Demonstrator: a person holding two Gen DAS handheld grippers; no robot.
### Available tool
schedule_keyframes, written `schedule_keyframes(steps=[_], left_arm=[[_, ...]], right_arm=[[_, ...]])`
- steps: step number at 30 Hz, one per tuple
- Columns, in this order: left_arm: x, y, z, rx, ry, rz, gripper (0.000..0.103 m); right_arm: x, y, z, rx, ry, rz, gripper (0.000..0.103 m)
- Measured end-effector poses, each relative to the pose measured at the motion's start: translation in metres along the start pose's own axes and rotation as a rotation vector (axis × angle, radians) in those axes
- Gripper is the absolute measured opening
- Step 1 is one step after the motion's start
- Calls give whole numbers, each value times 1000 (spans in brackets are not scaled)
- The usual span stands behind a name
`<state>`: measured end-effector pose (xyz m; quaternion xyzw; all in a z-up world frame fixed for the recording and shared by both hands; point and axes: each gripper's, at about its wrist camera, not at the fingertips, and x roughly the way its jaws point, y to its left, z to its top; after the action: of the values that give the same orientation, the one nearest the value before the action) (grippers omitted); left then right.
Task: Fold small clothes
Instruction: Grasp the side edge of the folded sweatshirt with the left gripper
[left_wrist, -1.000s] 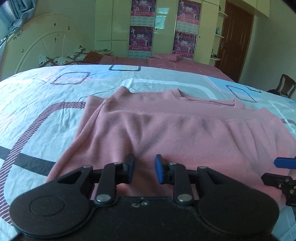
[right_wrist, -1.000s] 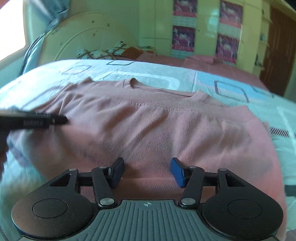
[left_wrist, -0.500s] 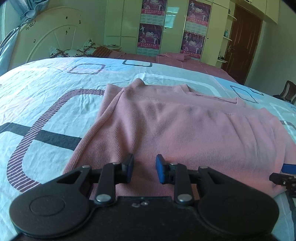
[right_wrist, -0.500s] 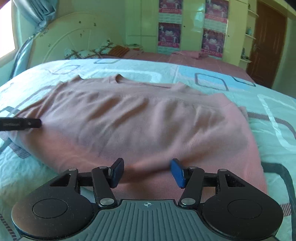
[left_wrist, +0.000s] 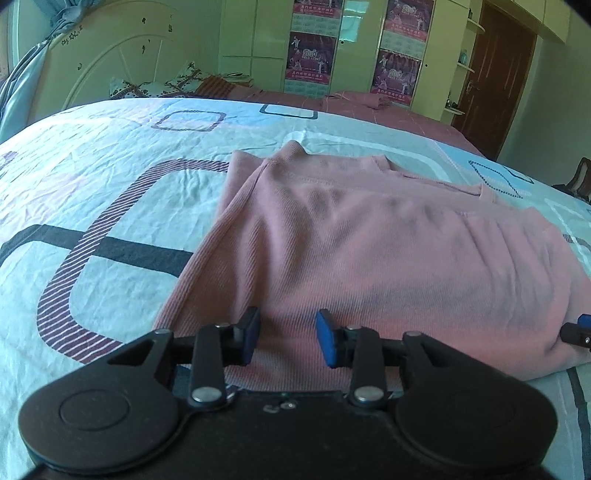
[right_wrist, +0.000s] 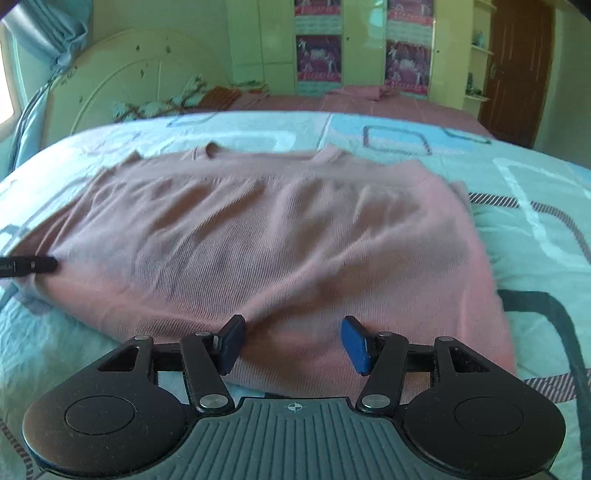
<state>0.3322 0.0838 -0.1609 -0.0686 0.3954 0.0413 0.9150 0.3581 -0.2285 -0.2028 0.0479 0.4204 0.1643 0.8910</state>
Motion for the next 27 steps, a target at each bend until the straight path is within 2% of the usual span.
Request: schedule_keyframes(steps=[2, 4, 6, 9, 11, 13, 16, 19, 20, 22, 27], left_arm=[[0, 3, 1, -26, 11, -14, 34], [-1, 5, 3, -39, 21, -25, 34], [-2, 8, 5, -48, 31, -41, 38], [-1, 9, 7, -57, 44, -72, 46], [-1, 7, 9, -56, 50, -93, 58], [0, 4, 11, -48, 57, -99, 60], [-2, 4, 14, -64, 63, -129, 73], [-7, 5, 16, -80, 66, -141, 80], [-9, 6, 17, -85, 69, -141, 83], [-12, 11, 17, -107, 81, -149, 83], [-23, 40, 4, -281, 129, -205, 83]], right_arm=[[-3, -4, 0, 12, -11, -37, 56], [5, -9, -3, 17, 54, -53, 56], [2, -11, -5, 35, 50, -49, 56], [-8, -7, 0, 58, 15, -60, 56], [-14, 1, 7, 70, 2, -56, 56], [-17, 9, 12, 83, -3, -42, 56], [-18, 24, 21, 89, -3, -9, 56], [-16, 38, 31, 73, -12, -6, 57], [-16, 42, 35, 76, -18, -1, 59], [-14, 49, 41, 82, -30, 9, 81], [-7, 70, 56, 55, -69, 10, 82]])
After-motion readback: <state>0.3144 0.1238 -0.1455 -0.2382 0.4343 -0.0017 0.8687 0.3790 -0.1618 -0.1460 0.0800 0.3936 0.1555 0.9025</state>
